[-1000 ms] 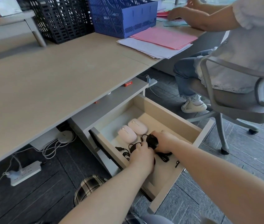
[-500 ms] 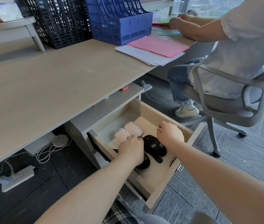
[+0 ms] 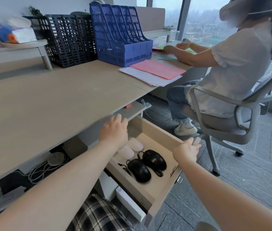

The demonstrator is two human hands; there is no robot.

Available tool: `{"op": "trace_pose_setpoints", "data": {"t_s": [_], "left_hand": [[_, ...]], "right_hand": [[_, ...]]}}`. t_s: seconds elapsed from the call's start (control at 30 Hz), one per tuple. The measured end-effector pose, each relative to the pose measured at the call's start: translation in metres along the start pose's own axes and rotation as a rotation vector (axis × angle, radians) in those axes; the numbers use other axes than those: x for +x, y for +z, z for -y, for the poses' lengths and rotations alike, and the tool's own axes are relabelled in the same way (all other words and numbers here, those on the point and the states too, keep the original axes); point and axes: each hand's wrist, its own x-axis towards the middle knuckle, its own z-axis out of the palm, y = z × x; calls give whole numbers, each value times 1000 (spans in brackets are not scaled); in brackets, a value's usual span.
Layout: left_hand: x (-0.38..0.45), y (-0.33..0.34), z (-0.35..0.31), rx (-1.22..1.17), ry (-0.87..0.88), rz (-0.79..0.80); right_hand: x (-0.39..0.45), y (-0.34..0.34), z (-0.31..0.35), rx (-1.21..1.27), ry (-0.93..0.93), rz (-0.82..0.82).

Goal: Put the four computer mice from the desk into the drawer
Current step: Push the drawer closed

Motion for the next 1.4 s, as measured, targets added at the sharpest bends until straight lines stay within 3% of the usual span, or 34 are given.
{"op": "trace_pose_setpoints", "data": {"t_s": [0.33, 0.53, 0.6, 0.63, 0.67, 0.7, 0.77, 1.0, 1.4], "left_hand": [[35, -7, 44, -9, -48, -52], [61, -8, 69, -93, -126, 111], [68, -9, 75, -132, -96, 180], [73, -10, 78, -132, -73, 198], [77, -10, 81, -130, -56, 206], [79, -10, 84, -130, -47, 213], [84, -9, 88, -137, -35, 226], [102, -3, 103, -153, -14, 206], [107, 3, 105, -135, -8, 188]], "right_hand": [[4, 27, 38, 257, -23, -9], [12, 58, 74, 344, 44, 56], [11, 70, 84, 184, -1, 164], [15, 81, 86, -150, -171, 136], [17, 89, 91, -265, -262, 113], [17, 96, 96, -145, -247, 138], [14, 101, 112, 389, -84, 174], [-11, 130, 117, 426, -187, 209], [0, 152, 128, 252, -249, 276]]}}
